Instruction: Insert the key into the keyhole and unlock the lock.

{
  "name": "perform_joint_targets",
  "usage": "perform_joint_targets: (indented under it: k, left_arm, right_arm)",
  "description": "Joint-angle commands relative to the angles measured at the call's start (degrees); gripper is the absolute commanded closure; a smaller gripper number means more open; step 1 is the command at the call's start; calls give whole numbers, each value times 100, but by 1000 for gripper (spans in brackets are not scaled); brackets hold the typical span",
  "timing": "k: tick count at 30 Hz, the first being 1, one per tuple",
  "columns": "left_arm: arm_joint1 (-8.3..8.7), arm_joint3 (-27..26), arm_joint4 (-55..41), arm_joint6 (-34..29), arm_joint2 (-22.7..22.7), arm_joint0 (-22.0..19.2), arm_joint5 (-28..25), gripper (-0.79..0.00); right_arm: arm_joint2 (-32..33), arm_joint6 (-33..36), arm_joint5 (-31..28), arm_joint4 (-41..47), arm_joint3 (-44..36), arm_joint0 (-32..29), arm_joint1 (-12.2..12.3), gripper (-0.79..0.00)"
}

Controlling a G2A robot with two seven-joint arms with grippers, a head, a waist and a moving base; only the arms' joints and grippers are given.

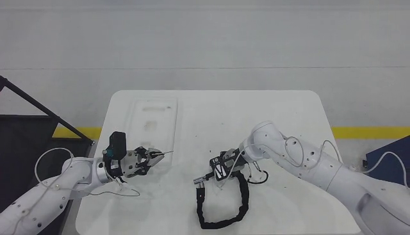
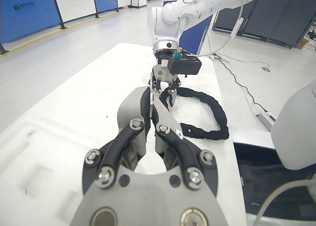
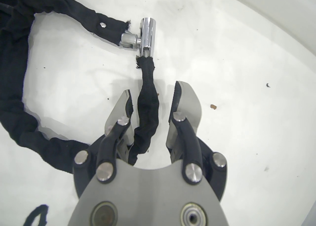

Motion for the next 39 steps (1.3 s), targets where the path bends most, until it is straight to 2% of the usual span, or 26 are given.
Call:
perform_joint_targets:
  k: [1, 13, 16, 18, 20, 21, 22, 32, 35, 39]
  left_arm:
    - [0, 0, 0, 0, 0, 0, 0, 0]
    - [0, 0, 0, 0, 0, 0, 0, 0]
    - [0, 0, 0, 0, 0, 0, 0, 0]
    - [0, 0, 0, 0, 0, 0, 0, 0]
    - [0, 0, 0, 0, 0, 0, 0, 0]
    - [0, 0, 0, 0, 0, 0, 0, 0]
    - [0, 0, 0, 0, 0, 0, 0, 0]
    - [0, 0, 0, 0, 0, 0, 0, 0]
    - [0, 0, 0, 0, 0, 0, 0, 0]
    - [0, 0, 0, 0, 0, 0, 0, 0]
  right_arm:
    - [0, -23, 0, -8, 23, -11, -25, -305]
    - [0, -245, 0, -160, 283, -107, -218, -252]
    - [0, -319, 0, -223, 345, -120, -264, -191]
    - [0, -376, 0, -268, 405, -121, -291, -179]
    - [8, -444, 0, -310, 479, -114, -316, -105]
    - [24, -480, 21, -348, 506, -117, -329, -28]
    - [35, -514, 59, -408, 522, -129, -340, 0]
    - [150, -1088, 375, -987, 647, -287, -349, 0]
    - [277, -1478, 465, -1127, 498, -293, -261, 0]
    - [477, -2268, 633, -1509, 189, -335, -18, 0]
